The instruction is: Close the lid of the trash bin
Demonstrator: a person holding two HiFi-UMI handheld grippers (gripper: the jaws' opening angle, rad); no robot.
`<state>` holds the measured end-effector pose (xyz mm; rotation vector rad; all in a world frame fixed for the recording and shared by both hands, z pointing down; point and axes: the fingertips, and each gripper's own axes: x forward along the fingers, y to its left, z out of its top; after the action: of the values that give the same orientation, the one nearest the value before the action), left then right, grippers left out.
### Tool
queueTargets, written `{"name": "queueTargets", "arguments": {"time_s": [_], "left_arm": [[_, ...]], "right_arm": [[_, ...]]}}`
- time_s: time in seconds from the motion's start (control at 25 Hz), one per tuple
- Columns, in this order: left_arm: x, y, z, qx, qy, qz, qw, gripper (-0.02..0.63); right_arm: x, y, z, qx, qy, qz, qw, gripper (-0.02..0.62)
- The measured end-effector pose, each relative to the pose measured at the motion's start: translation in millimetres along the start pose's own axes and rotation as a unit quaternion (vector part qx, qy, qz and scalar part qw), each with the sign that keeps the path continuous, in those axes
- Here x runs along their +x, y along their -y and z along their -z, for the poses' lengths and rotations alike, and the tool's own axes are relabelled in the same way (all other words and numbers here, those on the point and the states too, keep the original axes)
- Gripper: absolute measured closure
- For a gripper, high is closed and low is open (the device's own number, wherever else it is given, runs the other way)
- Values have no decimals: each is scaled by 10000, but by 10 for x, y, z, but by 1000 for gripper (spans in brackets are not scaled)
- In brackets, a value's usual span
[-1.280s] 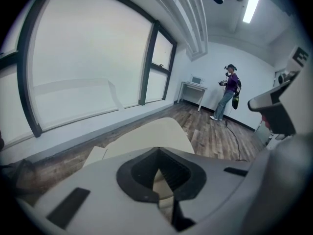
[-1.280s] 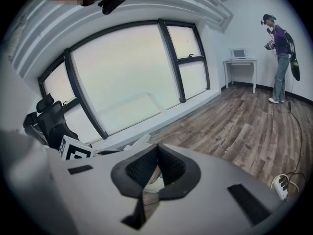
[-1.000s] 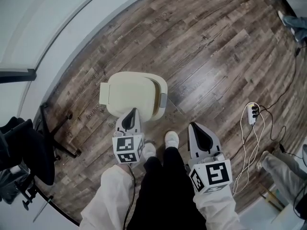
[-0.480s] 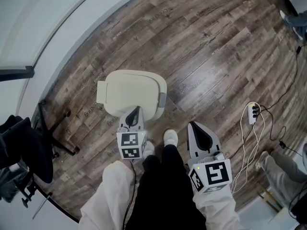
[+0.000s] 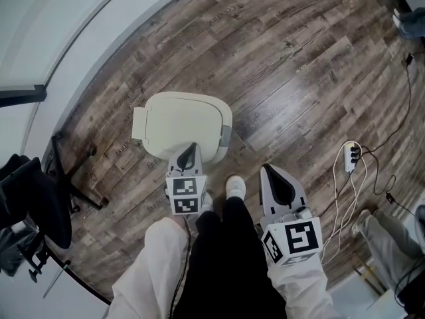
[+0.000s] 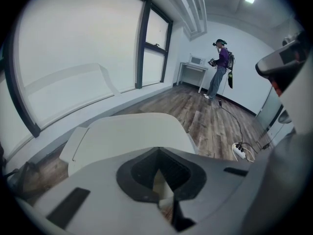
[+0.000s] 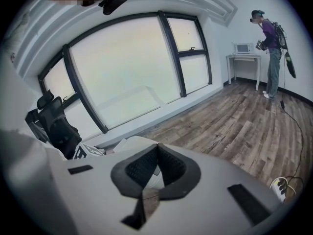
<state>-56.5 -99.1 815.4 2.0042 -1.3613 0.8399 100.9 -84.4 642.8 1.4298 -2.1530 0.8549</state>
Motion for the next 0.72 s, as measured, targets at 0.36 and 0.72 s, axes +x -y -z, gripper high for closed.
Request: {"name": "queueTargets", "arguments": {"time_s": [0.36,0.72], "left_arm": [[93,8,67,262,-165,-133,9994,598],[166,21,119,390,-292,-96,9988,598]], "right_arm": [[-21,68,23,-37,-10,19,10000,571],[-61,85,89,-6,-30,16,10000,571]]}}
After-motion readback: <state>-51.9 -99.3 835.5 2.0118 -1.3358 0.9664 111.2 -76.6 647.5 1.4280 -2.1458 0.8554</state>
